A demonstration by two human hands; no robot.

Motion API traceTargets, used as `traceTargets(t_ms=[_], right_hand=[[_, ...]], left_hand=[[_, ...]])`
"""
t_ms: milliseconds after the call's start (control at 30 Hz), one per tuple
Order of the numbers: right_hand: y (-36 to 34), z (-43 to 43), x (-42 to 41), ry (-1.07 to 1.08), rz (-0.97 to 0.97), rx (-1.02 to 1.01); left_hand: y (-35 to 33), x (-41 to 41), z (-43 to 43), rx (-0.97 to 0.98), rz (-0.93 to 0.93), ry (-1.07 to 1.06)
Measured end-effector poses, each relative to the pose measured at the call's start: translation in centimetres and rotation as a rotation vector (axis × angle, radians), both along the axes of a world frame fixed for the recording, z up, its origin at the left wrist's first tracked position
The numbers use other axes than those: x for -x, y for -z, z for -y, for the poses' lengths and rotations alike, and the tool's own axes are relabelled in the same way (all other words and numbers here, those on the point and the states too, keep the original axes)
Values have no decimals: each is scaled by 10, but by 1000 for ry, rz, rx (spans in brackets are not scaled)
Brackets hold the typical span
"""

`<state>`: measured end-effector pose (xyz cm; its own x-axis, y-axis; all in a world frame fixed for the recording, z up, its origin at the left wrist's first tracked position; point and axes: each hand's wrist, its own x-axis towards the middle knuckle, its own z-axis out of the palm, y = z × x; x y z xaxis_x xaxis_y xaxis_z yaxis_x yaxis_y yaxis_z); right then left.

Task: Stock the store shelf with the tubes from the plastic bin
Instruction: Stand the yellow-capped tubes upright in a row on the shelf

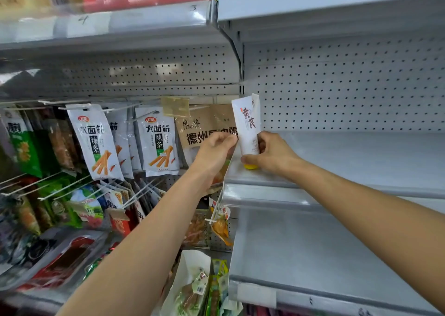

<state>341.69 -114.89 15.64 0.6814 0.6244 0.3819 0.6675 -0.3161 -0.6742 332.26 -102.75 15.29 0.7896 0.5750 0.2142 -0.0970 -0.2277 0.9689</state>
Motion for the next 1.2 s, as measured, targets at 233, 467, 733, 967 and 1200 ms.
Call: traceTargets(t_ms=[233, 467, 733, 967, 1200], right_hand=[[4, 0, -1, 25, -77, 9], [1, 0, 5, 49, -84, 37], [15, 25, 42, 257, 204, -72], [76, 40, 109, 99, 411, -142], [196, 39, 148, 3, 121, 212]], left_hand=[[9, 20, 1, -57, -28, -31], [16, 31, -1, -51, -29, -50], [35, 59, -4, -199, -8, -89], [88, 106, 5, -239, -59, -99], [206, 152, 0, -92, -345, -27]])
